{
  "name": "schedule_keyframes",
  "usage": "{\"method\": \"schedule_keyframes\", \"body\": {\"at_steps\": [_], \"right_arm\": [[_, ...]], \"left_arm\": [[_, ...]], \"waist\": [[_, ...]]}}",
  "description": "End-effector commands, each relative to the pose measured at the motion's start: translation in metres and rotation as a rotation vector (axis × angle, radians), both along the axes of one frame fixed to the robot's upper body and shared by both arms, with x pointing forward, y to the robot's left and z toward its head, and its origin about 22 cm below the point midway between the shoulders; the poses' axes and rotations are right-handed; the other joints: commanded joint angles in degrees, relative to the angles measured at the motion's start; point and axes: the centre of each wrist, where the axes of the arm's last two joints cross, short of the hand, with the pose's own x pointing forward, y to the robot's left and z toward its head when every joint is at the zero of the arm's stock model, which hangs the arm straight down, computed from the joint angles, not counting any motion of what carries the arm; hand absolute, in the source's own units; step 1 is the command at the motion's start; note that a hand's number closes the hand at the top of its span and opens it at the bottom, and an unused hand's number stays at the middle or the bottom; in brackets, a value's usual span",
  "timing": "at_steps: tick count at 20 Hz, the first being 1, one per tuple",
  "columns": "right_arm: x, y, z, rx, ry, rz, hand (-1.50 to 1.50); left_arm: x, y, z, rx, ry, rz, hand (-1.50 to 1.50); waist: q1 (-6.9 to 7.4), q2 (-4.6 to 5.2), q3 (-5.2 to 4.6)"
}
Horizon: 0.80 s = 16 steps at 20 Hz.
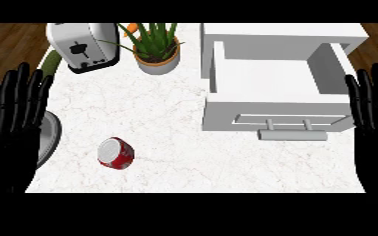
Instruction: Pick up the can, place it into the drawer and close the drawer
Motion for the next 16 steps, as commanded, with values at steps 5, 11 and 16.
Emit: {"method": "schedule_keyframes", "body": {"at_steps": [5, 11, 16], "right_arm": [[0.001, 0.007, -0.003, 0.039, 0.020, 0.025, -1.50], [-0.009, -0.010, -0.022, 0.092, 0.298, -0.091, -1.50], [-0.014, -0.020, -0.018, 0.095, 0.304, -0.109, -1.50]], "left_arm": [[-0.043, -0.016, 0.001, -0.038, -0.040, 0.426, -1.50], [-0.074, -0.015, -0.026, -0.279, 0.297, 0.729, -1.50], [-0.090, -0.062, -0.019, -0.291, 0.271, 0.774, -1.50]], "waist": [[1.25, 1.26, 1.39], [1.16, 1.32, 1.34], [-0.21, 1.47, 1.36]]}}
